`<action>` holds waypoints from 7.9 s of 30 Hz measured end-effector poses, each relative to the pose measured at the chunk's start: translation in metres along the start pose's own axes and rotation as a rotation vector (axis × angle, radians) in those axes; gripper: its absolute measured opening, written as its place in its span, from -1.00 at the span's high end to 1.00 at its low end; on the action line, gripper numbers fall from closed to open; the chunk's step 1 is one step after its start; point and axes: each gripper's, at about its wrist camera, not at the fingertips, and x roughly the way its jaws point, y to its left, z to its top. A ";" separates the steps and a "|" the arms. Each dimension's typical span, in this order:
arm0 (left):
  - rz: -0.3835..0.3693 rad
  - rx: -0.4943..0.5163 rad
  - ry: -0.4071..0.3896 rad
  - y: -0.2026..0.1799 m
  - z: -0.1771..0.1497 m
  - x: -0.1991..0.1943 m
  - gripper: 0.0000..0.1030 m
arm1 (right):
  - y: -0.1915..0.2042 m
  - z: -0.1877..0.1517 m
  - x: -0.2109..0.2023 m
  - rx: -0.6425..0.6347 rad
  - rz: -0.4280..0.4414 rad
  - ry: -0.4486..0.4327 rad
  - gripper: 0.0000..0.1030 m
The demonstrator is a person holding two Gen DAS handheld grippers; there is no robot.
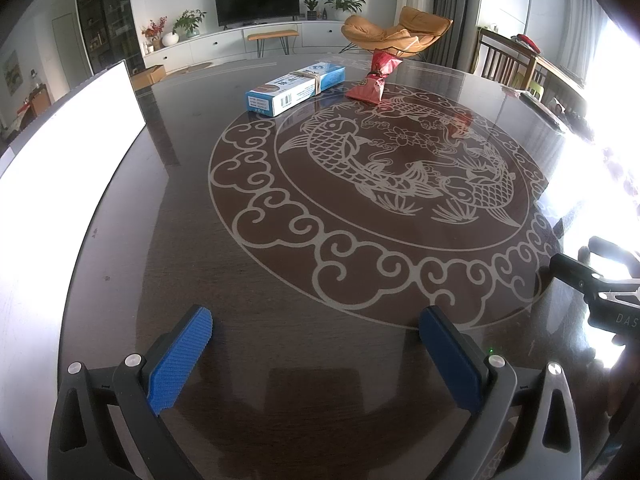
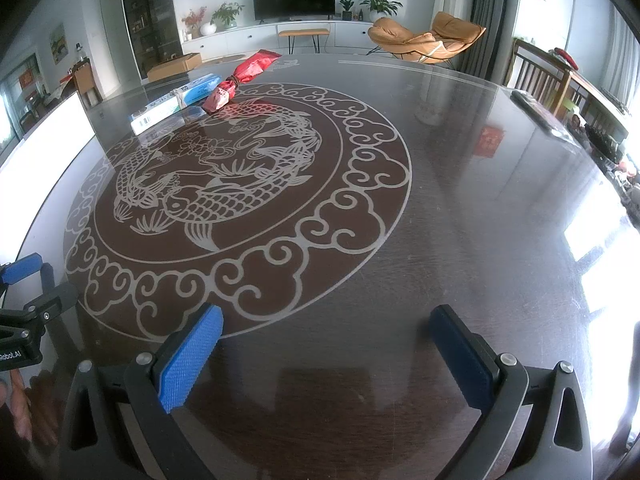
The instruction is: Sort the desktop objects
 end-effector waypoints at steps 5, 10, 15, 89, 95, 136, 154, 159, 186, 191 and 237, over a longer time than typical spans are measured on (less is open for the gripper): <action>-0.001 0.000 0.000 0.000 0.000 0.000 -1.00 | 0.000 0.000 0.001 -0.002 0.002 0.000 -1.00; -0.001 0.000 0.000 0.000 0.000 0.000 -1.00 | 0.000 0.000 0.000 -0.002 0.000 -0.001 -1.00; -0.001 -0.001 -0.001 0.000 0.000 0.000 -1.00 | 0.000 0.000 0.000 -0.003 0.001 -0.001 -1.00; 0.026 -0.019 -0.033 0.057 0.058 0.040 0.10 | 0.006 0.000 -0.004 -0.039 0.020 -0.056 -1.00; 0.072 -0.089 -0.008 0.073 0.046 0.041 -0.94 | 0.008 -0.001 -0.005 -0.045 0.002 -0.056 -1.00; 0.056 -0.079 0.001 0.069 0.039 0.041 -1.00 | 0.007 0.001 0.000 -0.044 -0.005 -0.028 -1.00; 0.056 -0.078 0.001 0.070 0.039 0.041 -1.00 | 0.006 0.000 -0.001 -0.038 -0.008 -0.036 -1.00; 0.055 -0.078 0.000 0.070 0.039 0.041 -1.00 | 0.006 0.000 -0.001 -0.038 -0.009 -0.037 -1.00; 0.054 -0.077 0.000 0.070 0.038 0.041 -1.00 | 0.087 0.235 0.143 0.102 0.183 0.089 -0.98; 0.054 -0.077 0.000 0.070 0.039 0.041 -1.00 | 0.097 0.246 0.153 0.036 0.127 0.068 -0.33; 0.102 -0.426 -0.181 0.321 -0.045 -0.205 0.17 | 0.316 0.085 -0.168 -0.454 0.808 0.066 0.64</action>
